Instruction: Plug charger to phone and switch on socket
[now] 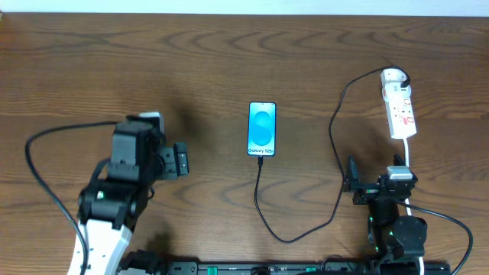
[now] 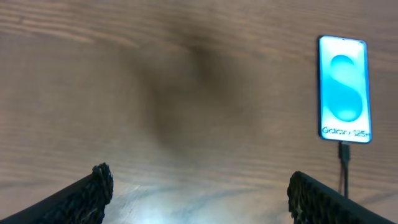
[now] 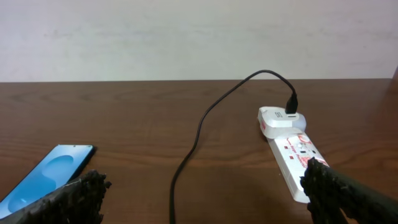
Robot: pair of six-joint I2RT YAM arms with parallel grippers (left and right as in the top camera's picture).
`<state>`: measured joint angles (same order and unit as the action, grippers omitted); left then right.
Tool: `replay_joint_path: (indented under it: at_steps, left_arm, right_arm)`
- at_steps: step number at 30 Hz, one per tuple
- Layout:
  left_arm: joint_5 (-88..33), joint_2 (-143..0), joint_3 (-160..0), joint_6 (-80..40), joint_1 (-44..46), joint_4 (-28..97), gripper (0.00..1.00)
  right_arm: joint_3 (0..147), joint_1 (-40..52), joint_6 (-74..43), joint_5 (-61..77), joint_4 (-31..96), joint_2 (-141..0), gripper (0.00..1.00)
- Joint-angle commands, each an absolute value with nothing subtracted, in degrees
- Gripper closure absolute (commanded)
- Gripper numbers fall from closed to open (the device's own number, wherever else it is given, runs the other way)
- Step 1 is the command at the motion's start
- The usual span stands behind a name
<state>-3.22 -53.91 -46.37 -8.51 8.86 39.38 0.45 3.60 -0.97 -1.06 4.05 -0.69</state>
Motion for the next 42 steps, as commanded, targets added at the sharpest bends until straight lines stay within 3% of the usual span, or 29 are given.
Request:
replay_joint_path:
  at_steps: [1,20,31,42]
  left_arm:
    - [-7.16,-48.53,-40.99,-6.17,7.07,36.34,0.09]
    - [-16.53,-28.42,-24.43,-5.58,-0.75,27.31,0.09]
    - [-17.45,-27.44,-20.60,-5.58,-0.95,22.63,0.09]
    - [-19.05,-12.95,-11.38,-6.26,-0.95,16.78,0.09]
  right_arm:
    - [0.32,3.42,-0.32,-1.34,4.29,-0.32,0.01]
    - [0.32,3.42,-0.32,-1.34,4.27,-0.32,0.01]
    - [0.32,3.42,-0.32,-1.34,4.29,-0.32,0.01]
    - [0.32,3.42,-0.32,-1.34,4.29,-0.32,0.01]
